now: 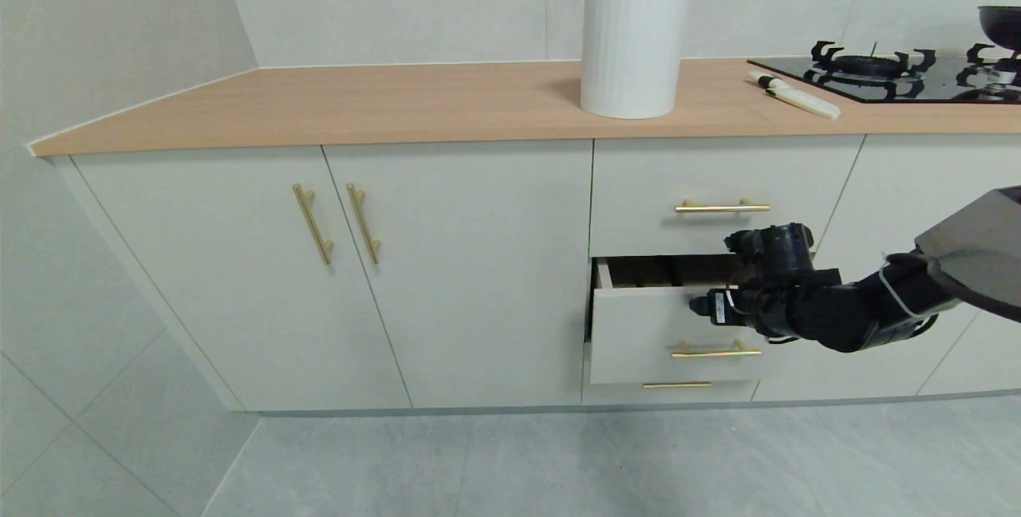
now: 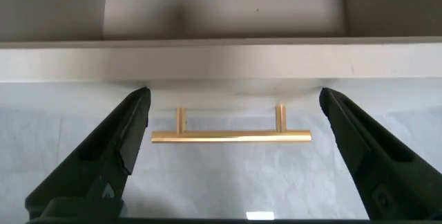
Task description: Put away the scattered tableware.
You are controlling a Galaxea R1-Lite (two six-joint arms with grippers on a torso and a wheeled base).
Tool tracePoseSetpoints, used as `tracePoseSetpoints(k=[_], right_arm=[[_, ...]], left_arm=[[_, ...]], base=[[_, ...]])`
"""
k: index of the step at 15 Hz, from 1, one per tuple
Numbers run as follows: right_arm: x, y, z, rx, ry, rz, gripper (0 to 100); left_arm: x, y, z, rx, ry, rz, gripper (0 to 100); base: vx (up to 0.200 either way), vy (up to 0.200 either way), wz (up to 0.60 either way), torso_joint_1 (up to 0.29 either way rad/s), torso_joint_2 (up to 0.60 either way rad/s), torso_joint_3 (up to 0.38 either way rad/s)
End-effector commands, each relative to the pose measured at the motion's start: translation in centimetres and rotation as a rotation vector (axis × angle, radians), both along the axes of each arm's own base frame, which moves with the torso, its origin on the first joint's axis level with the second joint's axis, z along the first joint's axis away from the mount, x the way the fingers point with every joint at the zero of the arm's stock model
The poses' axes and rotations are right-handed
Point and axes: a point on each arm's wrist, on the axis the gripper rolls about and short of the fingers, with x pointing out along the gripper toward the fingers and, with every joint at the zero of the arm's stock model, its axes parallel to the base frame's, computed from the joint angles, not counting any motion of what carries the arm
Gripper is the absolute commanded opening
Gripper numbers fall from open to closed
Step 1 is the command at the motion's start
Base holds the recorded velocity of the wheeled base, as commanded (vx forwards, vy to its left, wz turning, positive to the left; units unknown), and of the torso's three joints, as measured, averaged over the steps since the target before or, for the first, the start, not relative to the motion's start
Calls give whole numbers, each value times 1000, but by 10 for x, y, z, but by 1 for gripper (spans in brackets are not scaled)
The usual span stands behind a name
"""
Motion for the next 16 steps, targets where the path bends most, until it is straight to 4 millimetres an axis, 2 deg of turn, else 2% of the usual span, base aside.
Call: tracePoseSetpoints(k=[1, 6, 16], right_arm=[[9, -4, -21, 1, -1, -15, 100], [27, -13, -32, 35, -156, -47, 100], [48, -11, -44, 91, -262, -68, 100]], left_arm=[[0, 0, 0, 0, 1, 0, 100], [0, 0, 0, 2, -1, 0, 100], [0, 0, 0, 0, 1, 0, 100]], base=[[0, 0, 0, 0, 0, 0], [0, 0, 0, 0, 0, 0], [0, 0, 0, 0, 0, 0]])
